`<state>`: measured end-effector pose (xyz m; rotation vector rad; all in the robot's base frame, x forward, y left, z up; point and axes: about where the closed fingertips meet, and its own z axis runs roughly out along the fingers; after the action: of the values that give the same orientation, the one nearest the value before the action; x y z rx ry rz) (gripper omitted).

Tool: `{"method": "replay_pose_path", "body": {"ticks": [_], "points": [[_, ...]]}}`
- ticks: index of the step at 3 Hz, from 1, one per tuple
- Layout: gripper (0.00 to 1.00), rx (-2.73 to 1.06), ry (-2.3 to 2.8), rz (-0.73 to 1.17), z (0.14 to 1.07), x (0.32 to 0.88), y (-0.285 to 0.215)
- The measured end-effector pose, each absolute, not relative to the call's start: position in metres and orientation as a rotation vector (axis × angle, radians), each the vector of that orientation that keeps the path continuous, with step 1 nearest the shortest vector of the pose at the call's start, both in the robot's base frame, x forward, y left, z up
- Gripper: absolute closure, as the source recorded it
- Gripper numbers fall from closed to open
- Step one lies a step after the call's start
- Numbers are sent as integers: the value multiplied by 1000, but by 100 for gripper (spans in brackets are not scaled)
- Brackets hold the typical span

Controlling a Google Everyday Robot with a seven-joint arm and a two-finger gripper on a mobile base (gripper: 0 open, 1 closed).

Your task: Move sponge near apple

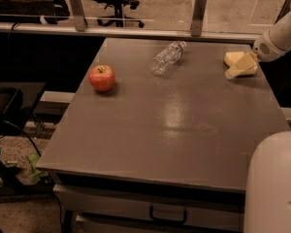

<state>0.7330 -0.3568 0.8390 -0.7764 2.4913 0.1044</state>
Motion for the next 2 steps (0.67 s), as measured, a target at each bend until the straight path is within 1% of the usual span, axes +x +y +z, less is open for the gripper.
{"method": "replay_pose_path", "body": {"ticks": [2], "points": [[64,-819,2506,89,843,733,-350]]}}
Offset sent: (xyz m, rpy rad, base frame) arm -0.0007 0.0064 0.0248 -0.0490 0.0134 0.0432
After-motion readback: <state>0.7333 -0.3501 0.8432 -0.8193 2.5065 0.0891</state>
